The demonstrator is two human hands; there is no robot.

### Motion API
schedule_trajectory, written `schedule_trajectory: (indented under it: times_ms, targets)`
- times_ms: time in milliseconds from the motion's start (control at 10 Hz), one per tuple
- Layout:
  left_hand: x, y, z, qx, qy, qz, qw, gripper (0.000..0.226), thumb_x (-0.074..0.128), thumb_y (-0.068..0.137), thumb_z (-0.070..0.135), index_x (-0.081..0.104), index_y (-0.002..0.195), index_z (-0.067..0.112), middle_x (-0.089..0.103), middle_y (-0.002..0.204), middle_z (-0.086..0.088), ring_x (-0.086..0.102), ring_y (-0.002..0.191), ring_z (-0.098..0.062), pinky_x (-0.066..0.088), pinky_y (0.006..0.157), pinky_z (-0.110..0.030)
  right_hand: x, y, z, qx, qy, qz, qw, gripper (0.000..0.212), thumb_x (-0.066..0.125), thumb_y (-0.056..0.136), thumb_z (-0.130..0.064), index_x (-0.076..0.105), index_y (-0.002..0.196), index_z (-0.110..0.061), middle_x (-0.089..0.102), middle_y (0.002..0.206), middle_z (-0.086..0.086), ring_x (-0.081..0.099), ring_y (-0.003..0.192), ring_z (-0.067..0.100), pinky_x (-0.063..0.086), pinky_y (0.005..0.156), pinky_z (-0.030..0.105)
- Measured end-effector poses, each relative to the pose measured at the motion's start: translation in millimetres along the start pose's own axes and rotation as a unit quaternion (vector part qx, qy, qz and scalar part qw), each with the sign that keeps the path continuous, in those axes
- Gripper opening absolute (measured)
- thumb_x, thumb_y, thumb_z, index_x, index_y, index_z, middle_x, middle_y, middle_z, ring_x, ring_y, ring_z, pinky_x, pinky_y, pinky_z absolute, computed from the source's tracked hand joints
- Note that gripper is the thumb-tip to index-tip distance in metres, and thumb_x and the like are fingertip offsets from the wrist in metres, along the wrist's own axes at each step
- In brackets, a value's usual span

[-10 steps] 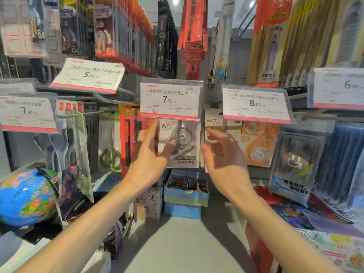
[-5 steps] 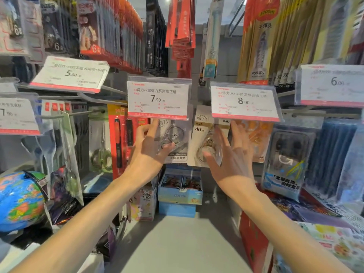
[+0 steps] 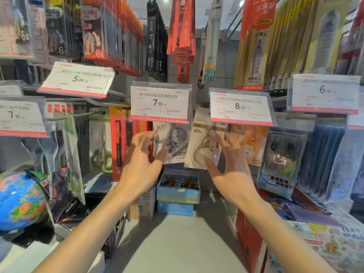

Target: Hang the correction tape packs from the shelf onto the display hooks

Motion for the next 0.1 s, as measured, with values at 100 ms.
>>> schedule_trajectory:
  times_ms: [100]
  targets:
    - [-11.1, -8.3, 8.7, -0.014, 0.005, 0.038, 0.999, 0.047, 0.059, 0.1, 0.047, 0.044, 0.143, 0.038, 0.046, 0.142, 0.008, 0.059, 0.098, 0.001, 0.05, 0.087, -0.033, -11.4, -9.1, 9.5, 0.066, 0.07, -0.003, 0.995, 0.053, 0.066, 0.098, -0.041, 0.038, 0.142, -0.049, 0.042, 0.156, -0.005, 0.048, 0.139, 0.022, 0.041, 0.111, 0.035]
Point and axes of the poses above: each hand's wrist, its own y-axis towards the middle knuckle, its own x-axis out of the palm, z = x × y, the point moved 6 cm from there along y, towards the middle knuckle
